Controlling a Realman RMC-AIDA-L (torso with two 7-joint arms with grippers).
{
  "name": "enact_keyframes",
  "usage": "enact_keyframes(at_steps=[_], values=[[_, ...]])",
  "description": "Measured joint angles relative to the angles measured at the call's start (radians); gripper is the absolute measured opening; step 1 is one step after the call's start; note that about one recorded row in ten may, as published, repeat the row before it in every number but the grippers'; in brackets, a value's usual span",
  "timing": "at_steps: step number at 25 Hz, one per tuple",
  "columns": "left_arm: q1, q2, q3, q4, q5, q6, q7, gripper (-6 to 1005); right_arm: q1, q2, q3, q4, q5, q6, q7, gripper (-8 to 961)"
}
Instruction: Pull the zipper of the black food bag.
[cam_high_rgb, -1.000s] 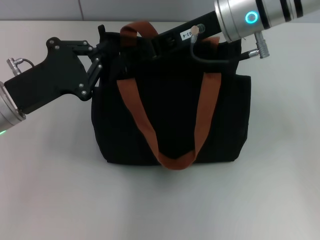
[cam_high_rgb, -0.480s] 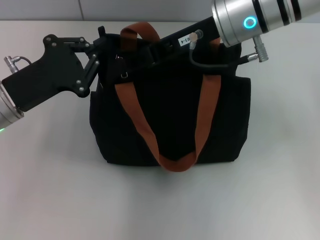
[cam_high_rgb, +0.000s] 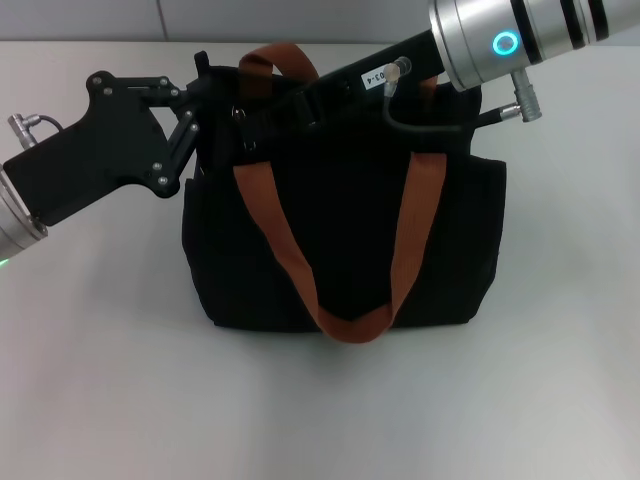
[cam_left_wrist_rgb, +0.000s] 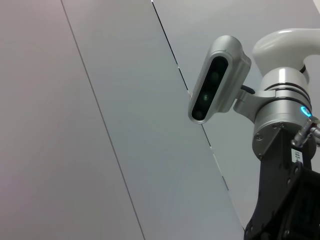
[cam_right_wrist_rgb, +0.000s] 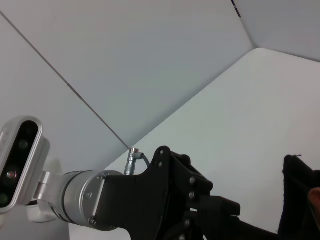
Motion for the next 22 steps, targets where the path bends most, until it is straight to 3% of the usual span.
enact_keyframes(at_steps=[8, 22], values=[[0.004, -0.001, -0.002, 0.000, 0.000, 0.005, 0.000, 59, 0.003, 0.000, -0.002, -0.003, 0.000, 0.000, -0.013, -2], [0.004, -0.001, -0.008, 0.000, -0.004, -0.001, 0.005, 63, -0.042, 0.001, -0.007, -0.123, -0.084, 0.000, 0.094, -3]])
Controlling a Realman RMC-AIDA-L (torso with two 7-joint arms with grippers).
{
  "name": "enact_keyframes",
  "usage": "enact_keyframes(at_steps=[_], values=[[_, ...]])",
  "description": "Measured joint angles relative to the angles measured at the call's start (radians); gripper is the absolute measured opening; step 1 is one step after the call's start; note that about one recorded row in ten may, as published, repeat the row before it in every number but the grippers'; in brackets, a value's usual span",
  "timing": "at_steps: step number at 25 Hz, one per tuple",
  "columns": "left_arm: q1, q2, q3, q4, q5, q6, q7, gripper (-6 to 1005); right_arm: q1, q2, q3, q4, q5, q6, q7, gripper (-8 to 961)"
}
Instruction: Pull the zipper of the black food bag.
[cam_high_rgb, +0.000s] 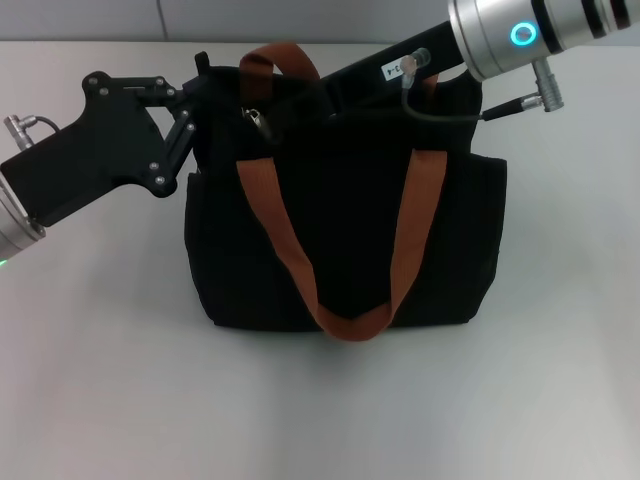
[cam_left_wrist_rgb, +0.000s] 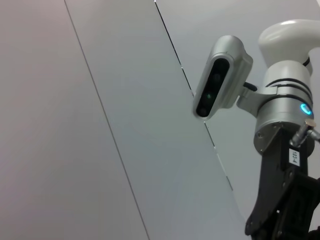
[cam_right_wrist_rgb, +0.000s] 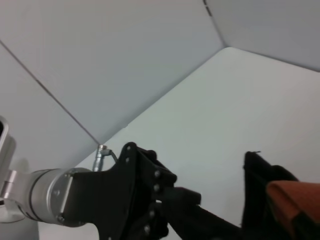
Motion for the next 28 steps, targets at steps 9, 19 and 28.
enact_keyframes(at_steps=[9, 19, 28], values=[[0.000, 0.000, 0.000, 0.000, -0.009, -0.005, 0.002, 65, -0.038, 0.001, -0.005, -0.058, -0.021, -0.019, 0.037, -2], [-0.002, 0.000, 0.003, 0.000, -0.009, -0.002, 0.003, 68, -0.042, 0.001, -0.004, -0.076, 0.002, -0.018, 0.019, 49], [-0.005, 0.000, 0.003, 0.000, -0.009, 0.001, 0.003, 70, -0.009, 0.002, -0.008, -0.034, 0.025, -0.011, 0.016, 270]])
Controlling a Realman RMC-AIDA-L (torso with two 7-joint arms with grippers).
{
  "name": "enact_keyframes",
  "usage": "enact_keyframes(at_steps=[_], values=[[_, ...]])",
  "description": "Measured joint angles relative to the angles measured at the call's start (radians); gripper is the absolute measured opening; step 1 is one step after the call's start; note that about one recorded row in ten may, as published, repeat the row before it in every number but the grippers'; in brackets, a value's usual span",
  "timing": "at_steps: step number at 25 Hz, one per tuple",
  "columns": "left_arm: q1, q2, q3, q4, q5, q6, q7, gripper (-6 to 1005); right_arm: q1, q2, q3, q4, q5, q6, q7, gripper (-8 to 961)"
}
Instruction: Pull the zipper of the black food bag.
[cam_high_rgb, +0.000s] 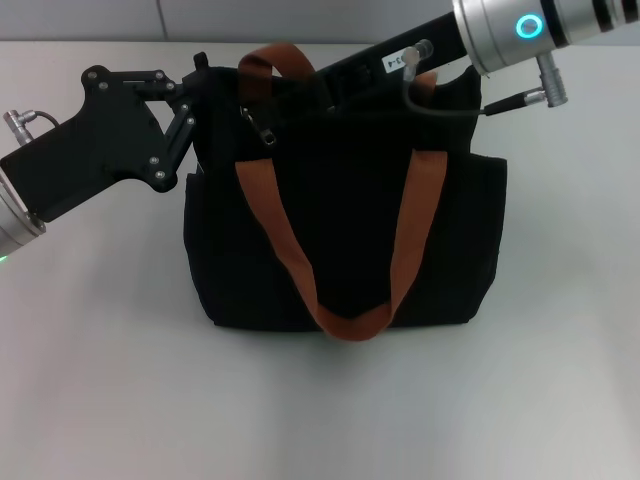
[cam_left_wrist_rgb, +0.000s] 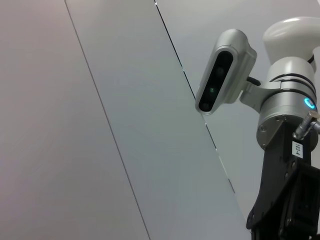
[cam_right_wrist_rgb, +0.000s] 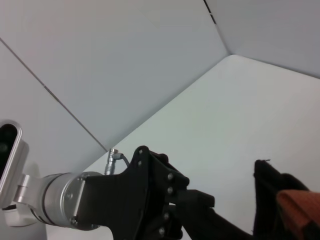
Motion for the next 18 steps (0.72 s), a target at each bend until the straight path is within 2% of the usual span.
enact_keyframes(at_steps=[7, 18], values=[[-0.001, -0.001, -0.002, 0.000, 0.000, 0.002, -0.001, 72, 0.034, 0.000, 0.000, 0.064, -0.003, 0.022, -0.012, 267], [-0.003, -0.002, -0.003, 0.000, 0.000, 0.004, -0.001, 75, 0.040, 0.002, -0.001, 0.066, 0.017, -0.002, -0.013, 262]])
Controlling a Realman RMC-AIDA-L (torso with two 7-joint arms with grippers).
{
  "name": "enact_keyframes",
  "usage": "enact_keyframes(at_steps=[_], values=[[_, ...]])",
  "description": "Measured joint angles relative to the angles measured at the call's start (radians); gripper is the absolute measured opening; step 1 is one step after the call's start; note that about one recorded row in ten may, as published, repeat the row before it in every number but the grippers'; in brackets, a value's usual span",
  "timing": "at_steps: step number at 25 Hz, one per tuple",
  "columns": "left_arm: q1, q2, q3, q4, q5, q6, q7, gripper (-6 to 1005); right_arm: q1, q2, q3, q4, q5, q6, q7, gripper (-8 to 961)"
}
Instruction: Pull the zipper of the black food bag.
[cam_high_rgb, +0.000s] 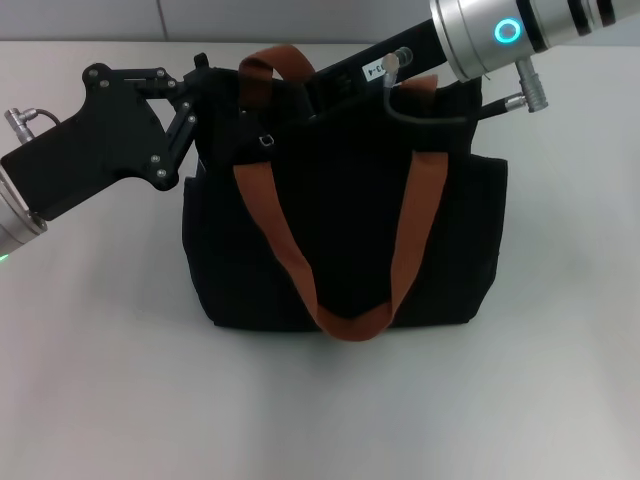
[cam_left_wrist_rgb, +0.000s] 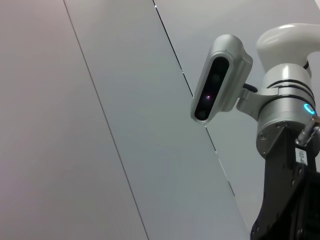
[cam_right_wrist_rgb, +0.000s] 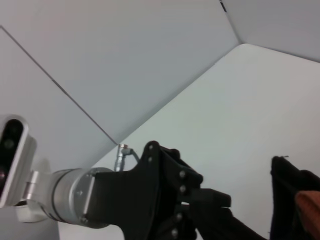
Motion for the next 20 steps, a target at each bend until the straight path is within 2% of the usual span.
enact_keyframes(at_steps=[20], values=[[0.002, 0.000, 0.000, 0.000, 0.000, 0.004, 0.001, 81, 0.005, -0.001, -0.011, 0.017, 0.019, 0.001, -0.001, 187]])
